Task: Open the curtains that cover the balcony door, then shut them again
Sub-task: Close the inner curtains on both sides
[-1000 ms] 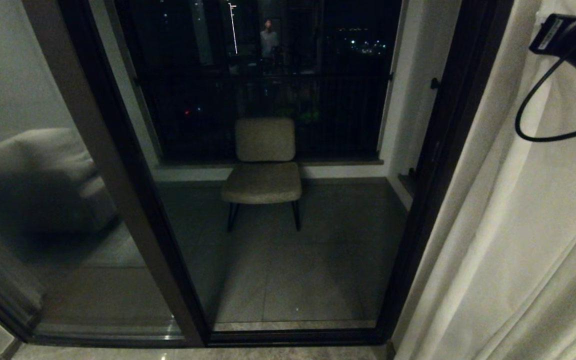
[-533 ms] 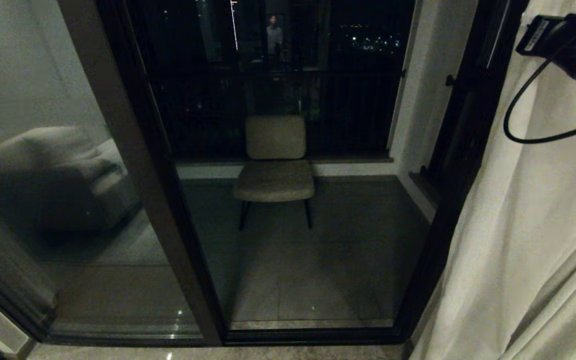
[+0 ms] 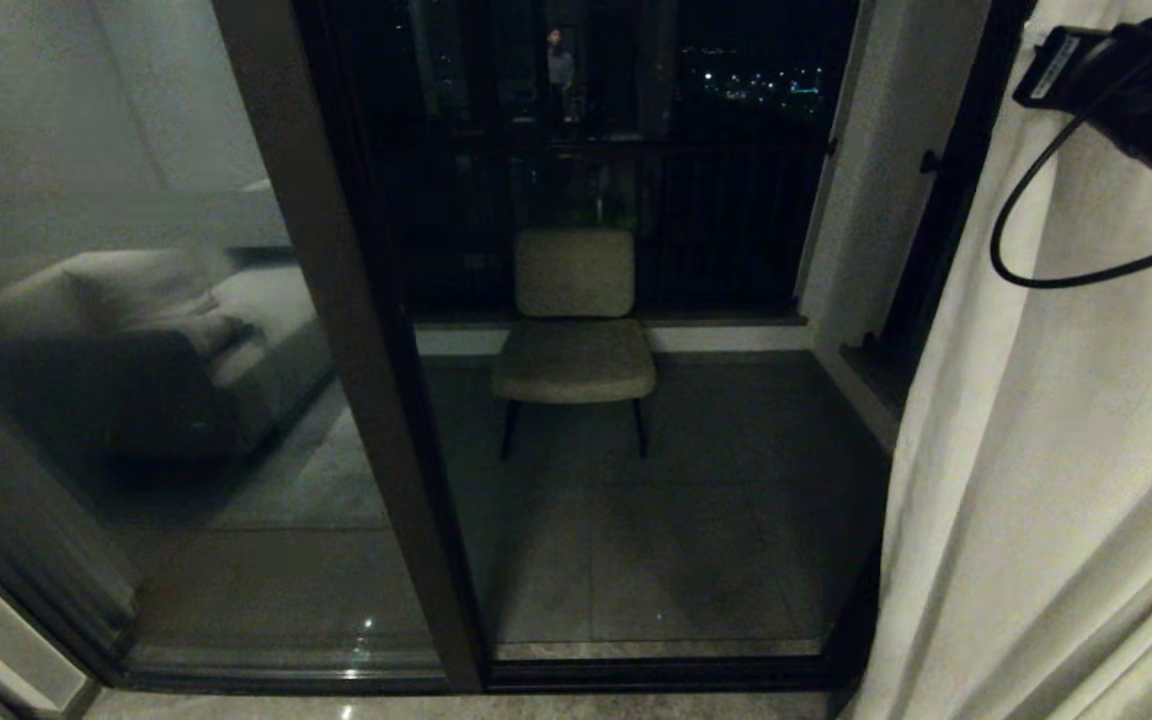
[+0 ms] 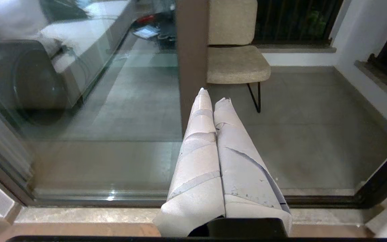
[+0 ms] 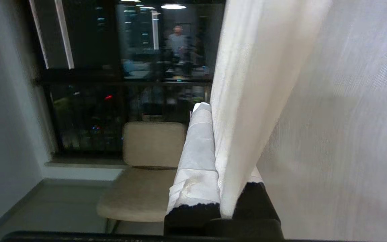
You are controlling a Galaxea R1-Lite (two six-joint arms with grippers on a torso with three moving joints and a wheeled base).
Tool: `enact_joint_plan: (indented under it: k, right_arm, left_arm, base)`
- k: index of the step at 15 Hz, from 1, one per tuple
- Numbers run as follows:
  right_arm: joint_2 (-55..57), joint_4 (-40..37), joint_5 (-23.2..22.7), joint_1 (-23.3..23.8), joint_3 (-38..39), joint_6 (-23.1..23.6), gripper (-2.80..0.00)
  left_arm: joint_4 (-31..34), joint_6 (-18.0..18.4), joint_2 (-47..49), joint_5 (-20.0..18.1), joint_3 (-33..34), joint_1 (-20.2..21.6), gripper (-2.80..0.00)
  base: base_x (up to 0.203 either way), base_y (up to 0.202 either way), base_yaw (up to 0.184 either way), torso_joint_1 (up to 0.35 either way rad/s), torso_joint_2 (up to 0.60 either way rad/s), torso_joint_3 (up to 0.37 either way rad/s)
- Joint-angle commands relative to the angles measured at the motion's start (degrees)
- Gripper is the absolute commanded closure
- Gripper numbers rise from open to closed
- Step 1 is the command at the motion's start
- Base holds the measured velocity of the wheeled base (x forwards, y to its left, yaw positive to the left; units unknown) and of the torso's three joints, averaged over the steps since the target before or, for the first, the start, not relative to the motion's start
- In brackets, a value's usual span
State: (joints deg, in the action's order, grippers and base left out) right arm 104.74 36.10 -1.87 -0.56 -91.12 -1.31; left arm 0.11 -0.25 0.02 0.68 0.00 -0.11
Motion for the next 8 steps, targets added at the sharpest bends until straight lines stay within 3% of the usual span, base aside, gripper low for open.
enact_joint_plan:
  k: [1, 8]
  right_arm:
    - [0.03, 0.11, -0.07, -1.11, -0.02, 0.17, 0.0]
    - [-0.15, 0.03, 0.02, -1.02, 0.16, 0.26, 0.0]
  left_arm:
    - [0.0, -0.02, -0.02, 0.02, 0.0, 0.02, 0.0]
    - [-0.02, -0.02, -0.02, 0.02, 0.0, 0.02, 0.0]
  base:
    - [0.0, 0.182, -0.004, 0.006, 0.01, -0.002]
    - [0.0, 0.192, 0.0, 0.005, 0.0, 0.002]
